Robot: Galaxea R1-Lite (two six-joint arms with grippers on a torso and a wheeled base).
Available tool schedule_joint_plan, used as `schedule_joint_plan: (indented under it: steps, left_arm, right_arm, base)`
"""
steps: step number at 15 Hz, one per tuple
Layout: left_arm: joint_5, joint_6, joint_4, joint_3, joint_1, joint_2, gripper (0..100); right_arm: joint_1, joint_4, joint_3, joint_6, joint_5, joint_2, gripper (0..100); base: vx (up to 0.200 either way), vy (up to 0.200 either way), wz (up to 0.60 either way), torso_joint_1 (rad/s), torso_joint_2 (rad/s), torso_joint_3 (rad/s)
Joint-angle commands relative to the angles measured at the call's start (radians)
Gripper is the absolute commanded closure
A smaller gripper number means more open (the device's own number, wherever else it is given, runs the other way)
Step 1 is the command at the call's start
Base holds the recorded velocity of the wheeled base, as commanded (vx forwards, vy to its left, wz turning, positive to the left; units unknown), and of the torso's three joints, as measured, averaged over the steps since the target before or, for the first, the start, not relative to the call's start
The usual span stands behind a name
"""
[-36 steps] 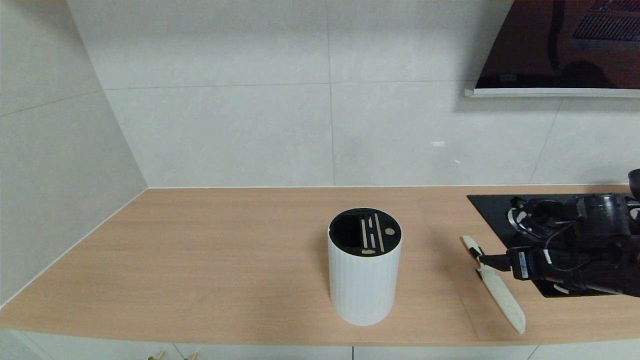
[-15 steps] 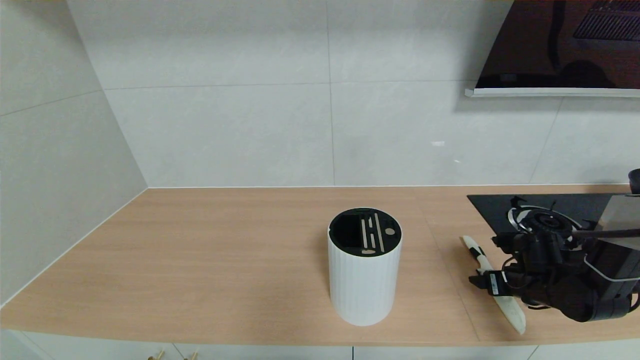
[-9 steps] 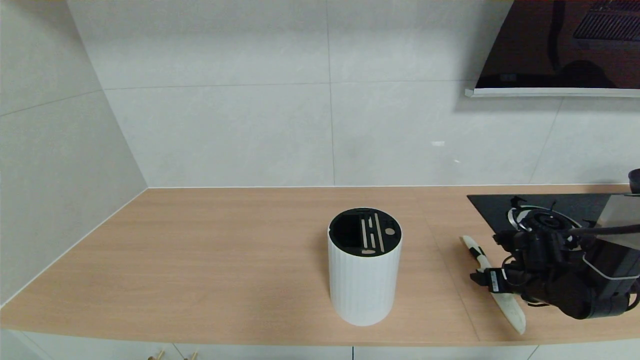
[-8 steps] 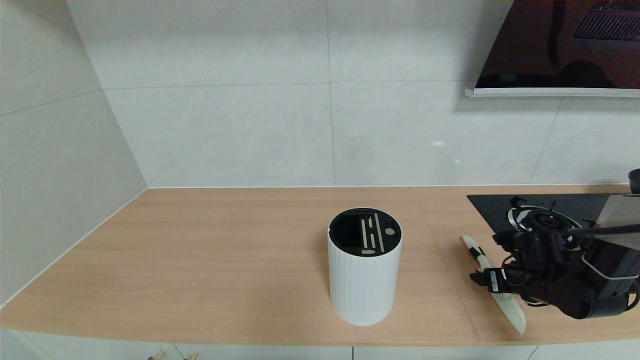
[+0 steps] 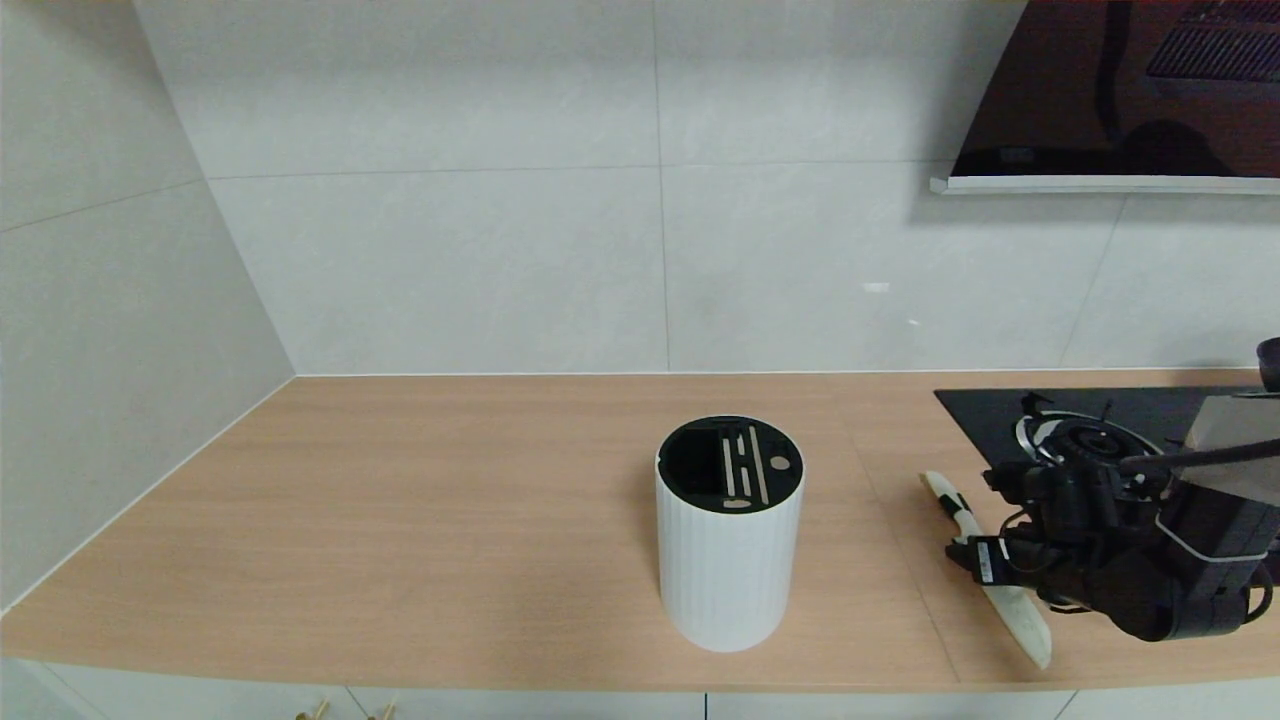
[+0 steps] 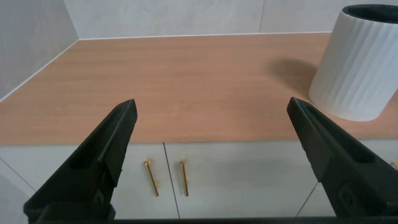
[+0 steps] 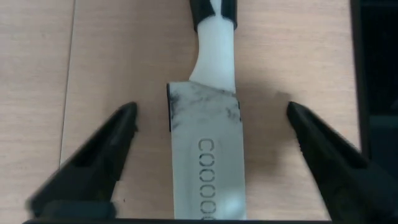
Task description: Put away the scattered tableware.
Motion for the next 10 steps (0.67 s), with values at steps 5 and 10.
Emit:
schedule_joint_plan:
  steps: [5, 10]
  left_arm:
    - [0.000, 0.000, 0.000, 0.000, 0.000, 0.000, 0]
    - [0.000, 0.000, 0.000, 0.000, 0.000, 0.000, 0]
  right_arm:
    - [0.000, -0.003, 0.000, -0.001, -0.001, 0.011, 100]
    - [0.000, -0.003, 0.008, -0.002, -0.001, -0.022, 100]
  base:
    - [0.000, 0.000, 0.00, 0.000, 0.00, 0.000]
    - [0.000, 0.000, 0.00, 0.000, 0.00, 0.000]
